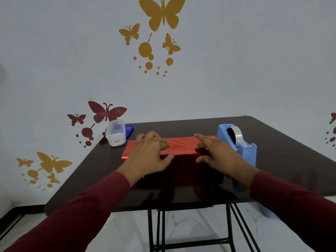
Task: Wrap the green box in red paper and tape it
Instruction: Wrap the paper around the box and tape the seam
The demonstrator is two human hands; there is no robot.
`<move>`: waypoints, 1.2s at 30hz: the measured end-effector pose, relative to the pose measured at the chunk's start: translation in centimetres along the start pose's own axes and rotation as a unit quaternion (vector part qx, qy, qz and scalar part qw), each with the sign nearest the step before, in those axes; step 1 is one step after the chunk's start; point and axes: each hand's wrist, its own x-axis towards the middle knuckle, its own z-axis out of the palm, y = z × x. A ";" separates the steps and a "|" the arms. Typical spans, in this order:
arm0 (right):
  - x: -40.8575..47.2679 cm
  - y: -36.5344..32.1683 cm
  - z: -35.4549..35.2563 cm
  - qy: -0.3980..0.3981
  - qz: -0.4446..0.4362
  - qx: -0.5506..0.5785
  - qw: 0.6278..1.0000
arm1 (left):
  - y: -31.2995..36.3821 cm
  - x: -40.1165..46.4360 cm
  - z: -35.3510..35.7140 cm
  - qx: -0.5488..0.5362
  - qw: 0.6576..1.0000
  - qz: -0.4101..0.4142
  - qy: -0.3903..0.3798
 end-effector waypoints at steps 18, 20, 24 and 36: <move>-2.8 -0.2 -3.6 0.033 0.119 -0.026 0.992 | 3.8 2.2 4.2 -0.057 0.998 -0.035 -0.012; -4.0 0.2 -4.5 0.093 0.113 0.003 0.989 | 3.8 1.9 4.5 -0.058 0.998 -0.039 0.010; -5.2 1.8 -6.3 0.219 0.179 -0.025 0.959 | 3.9 1.6 5.2 -0.041 0.997 -0.039 0.047; -3.4 6.3 -8.1 -0.025 0.532 0.451 0.716 | 4.7 0.6 7.2 0.005 0.989 -0.065 0.130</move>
